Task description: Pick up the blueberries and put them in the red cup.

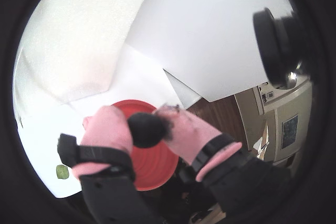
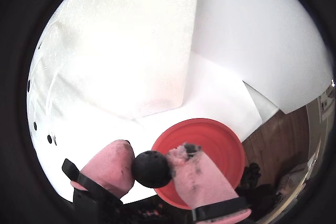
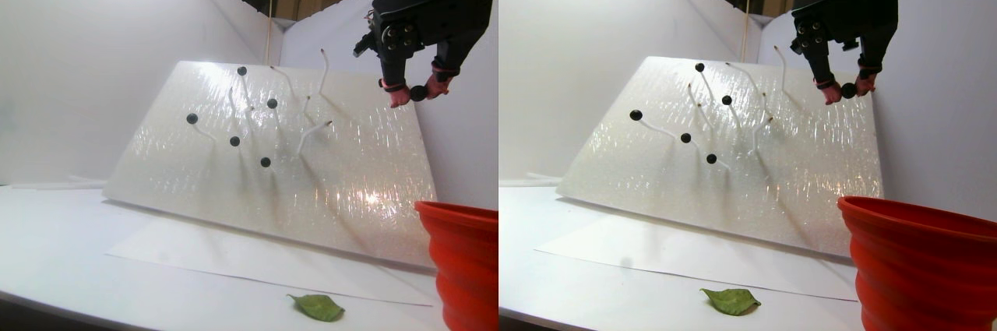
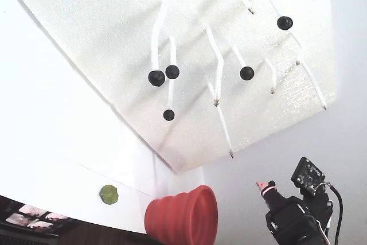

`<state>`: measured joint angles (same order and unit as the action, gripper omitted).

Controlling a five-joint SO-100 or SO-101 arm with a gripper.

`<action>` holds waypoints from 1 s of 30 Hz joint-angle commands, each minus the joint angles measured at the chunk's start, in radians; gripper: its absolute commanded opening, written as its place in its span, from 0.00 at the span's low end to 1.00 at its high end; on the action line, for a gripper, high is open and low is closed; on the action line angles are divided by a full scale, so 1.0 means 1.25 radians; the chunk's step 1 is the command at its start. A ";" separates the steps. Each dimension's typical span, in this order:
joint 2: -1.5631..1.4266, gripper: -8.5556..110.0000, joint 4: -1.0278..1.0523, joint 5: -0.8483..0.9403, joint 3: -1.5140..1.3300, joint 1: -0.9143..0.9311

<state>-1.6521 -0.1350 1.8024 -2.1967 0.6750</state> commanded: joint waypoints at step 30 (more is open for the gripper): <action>-0.141 0.21 0.055 0.026 -0.045 0.079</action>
<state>-1.6981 -0.0644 1.8346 -2.2672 0.7762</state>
